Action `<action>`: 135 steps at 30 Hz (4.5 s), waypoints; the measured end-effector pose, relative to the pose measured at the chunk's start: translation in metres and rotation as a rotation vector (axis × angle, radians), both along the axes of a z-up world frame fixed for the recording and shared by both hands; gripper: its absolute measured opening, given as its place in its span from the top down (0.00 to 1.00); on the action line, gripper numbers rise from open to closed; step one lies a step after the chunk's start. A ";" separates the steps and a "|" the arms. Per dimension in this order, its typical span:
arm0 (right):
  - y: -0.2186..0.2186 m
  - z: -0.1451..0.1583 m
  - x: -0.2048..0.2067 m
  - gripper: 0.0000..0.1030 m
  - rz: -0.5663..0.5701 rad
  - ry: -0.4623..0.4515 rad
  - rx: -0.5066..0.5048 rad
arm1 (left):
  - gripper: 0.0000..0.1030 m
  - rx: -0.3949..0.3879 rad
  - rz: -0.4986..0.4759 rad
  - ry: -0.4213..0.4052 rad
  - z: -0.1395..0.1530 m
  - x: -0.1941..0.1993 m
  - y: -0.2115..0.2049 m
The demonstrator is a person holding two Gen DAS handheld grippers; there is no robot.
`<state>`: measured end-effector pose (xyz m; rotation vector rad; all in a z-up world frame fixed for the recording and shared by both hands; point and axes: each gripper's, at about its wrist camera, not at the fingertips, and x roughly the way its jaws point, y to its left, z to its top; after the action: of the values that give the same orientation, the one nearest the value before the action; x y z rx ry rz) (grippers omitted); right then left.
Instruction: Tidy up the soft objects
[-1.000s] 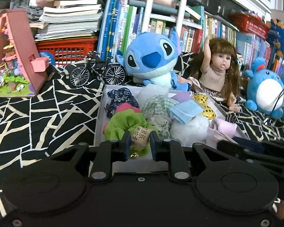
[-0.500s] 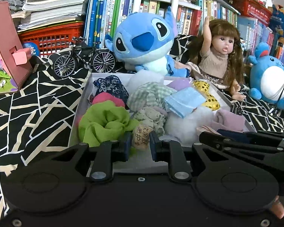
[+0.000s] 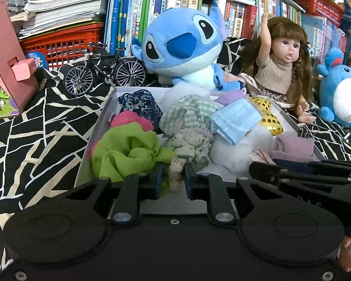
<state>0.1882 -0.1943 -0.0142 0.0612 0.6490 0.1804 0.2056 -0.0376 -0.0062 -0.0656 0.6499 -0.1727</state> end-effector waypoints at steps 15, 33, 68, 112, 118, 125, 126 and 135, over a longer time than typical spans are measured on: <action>-0.006 0.000 -0.001 0.62 -0.009 0.011 0.058 | 0.79 0.007 -0.004 -0.005 0.003 -0.003 -0.001; -0.015 0.027 -0.047 0.25 -0.048 -0.094 0.049 | 0.31 -0.026 -0.026 -0.028 0.027 -0.044 0.010; -0.013 -0.019 -0.095 0.00 -0.131 0.004 -0.080 | 0.06 0.079 0.102 0.029 -0.019 -0.091 0.031; -0.006 -0.020 -0.092 0.00 -0.129 0.020 -0.138 | 0.00 0.093 0.102 0.041 -0.022 -0.088 0.029; -0.006 -0.020 -0.092 0.00 -0.129 0.020 -0.138 | 0.00 0.093 0.101 0.041 -0.022 -0.088 0.029; -0.006 -0.020 -0.092 0.00 -0.128 0.020 -0.138 | 0.00 0.093 0.101 0.041 -0.022 -0.088 0.029; -0.006 -0.020 -0.092 0.00 -0.128 0.020 -0.138 | 0.00 0.093 0.101 0.041 -0.022 -0.088 0.029; -0.006 -0.020 -0.093 0.00 -0.128 0.020 -0.138 | 0.00 0.094 0.101 0.041 -0.022 -0.088 0.029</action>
<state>0.0957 -0.2003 -0.0343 -0.0286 0.6742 0.0110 0.1175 -0.0087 -0.0284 -0.0120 0.6934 -0.0433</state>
